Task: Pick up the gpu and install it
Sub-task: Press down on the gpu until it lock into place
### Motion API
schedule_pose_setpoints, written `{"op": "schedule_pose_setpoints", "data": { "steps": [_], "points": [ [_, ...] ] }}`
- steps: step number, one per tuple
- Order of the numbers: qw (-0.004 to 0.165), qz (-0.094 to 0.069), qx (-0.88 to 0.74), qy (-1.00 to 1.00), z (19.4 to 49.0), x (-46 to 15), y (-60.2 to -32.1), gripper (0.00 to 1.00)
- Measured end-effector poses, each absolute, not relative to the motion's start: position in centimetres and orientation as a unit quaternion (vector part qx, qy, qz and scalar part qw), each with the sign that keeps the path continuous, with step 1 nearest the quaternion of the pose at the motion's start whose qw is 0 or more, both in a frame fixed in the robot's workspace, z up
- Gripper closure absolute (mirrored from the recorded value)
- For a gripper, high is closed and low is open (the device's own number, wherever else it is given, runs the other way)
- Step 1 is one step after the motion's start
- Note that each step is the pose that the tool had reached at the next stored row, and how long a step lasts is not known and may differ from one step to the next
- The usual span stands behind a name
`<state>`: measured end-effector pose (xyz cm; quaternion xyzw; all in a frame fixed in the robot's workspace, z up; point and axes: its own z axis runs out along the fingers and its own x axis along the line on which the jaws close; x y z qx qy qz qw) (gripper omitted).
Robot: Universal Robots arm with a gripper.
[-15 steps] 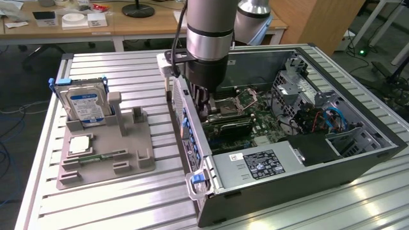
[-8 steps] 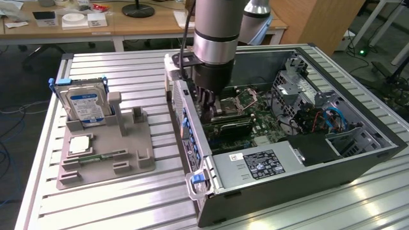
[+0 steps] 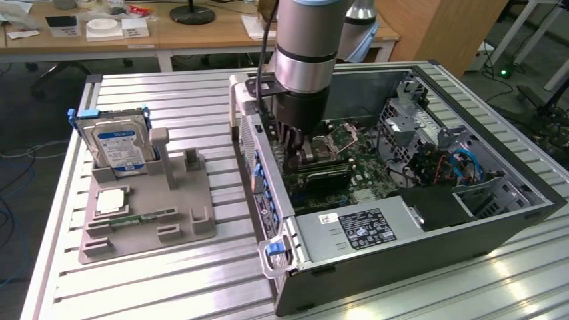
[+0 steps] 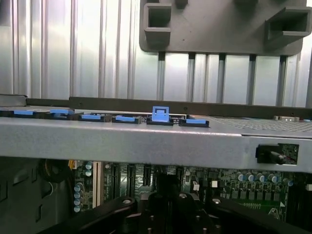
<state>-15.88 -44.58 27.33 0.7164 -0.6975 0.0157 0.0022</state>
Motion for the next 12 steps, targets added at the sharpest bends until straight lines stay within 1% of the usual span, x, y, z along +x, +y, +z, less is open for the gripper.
{"op": "schedule_pose_setpoints", "data": {
  "steps": [12],
  "points": [
    [0.002, 0.015, 0.716, -0.698, 26.24, -15.88, -44.60, 0.90]
  ]
}}
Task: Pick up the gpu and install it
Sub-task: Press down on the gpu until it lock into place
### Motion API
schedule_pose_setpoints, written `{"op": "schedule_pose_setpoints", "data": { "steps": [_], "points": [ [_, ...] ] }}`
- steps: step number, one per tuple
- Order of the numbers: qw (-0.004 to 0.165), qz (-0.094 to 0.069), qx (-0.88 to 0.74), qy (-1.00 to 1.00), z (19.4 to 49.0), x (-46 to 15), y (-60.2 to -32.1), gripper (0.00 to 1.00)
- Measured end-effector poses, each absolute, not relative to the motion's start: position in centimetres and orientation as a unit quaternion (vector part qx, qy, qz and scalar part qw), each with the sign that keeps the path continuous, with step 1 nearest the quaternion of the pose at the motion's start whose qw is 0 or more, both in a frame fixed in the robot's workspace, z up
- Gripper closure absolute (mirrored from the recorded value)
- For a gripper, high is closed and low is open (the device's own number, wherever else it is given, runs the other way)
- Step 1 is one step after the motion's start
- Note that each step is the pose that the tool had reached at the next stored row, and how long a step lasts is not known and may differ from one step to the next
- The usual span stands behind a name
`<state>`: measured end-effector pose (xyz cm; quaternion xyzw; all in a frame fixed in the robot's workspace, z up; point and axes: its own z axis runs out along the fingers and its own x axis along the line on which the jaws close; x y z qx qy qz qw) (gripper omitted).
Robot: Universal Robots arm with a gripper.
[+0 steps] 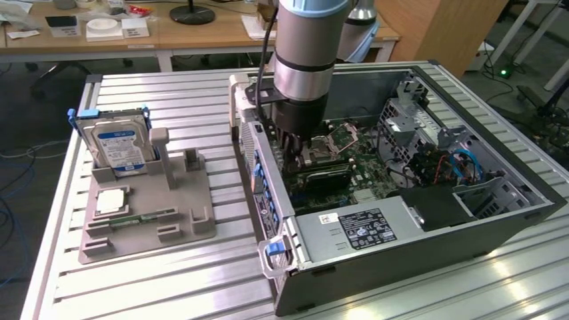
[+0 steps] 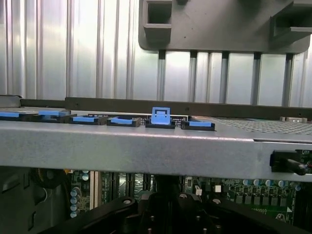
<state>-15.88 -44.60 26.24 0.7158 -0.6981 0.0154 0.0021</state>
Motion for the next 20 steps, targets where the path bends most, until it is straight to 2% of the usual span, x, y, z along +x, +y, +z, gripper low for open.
{"op": "schedule_pose_setpoints", "data": {
  "steps": [9, 20],
  "points": [
    [0.000, 0.013, 0.716, -0.698, 26.9, -15.6, -44.6, 0.90],
    [-0.002, 0.012, 0.716, -0.698, 26.8, -11.6, -44.6, 0.90]
  ]
}}
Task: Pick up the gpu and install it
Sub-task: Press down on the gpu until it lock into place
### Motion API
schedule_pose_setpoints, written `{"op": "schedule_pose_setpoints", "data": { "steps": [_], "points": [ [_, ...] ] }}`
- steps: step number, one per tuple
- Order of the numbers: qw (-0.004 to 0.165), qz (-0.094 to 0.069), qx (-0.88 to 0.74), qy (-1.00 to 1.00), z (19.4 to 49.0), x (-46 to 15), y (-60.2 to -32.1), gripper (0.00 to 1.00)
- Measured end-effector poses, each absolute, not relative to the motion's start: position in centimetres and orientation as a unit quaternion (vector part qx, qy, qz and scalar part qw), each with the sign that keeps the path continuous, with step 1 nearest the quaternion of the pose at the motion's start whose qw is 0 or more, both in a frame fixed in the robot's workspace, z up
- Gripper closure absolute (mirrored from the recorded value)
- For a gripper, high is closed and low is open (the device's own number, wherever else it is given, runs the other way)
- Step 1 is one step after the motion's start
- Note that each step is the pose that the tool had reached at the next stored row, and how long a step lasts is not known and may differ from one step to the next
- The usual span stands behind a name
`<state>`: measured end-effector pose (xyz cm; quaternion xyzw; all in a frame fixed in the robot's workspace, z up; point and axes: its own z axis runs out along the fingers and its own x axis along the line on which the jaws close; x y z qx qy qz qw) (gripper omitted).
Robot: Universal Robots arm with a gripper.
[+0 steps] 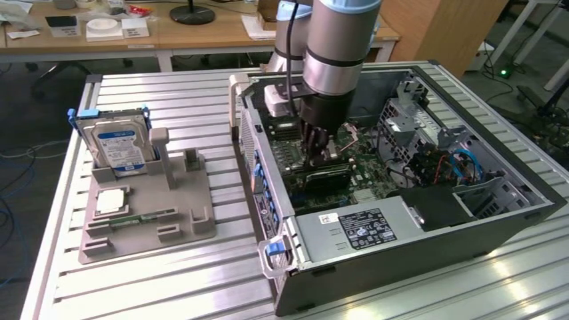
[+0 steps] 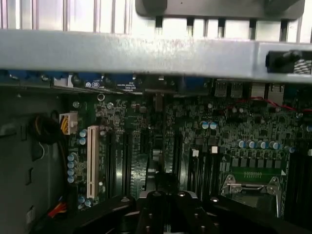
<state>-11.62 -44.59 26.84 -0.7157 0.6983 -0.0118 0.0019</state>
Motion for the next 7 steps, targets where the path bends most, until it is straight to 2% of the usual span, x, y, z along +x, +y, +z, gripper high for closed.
{"op": "schedule_pose_setpoints", "data": {
  "steps": [7],
  "points": [
    [0.002, -0.012, -0.716, 0.698, 26.80, -11.46, -44.59, 0.90]
  ]
}}
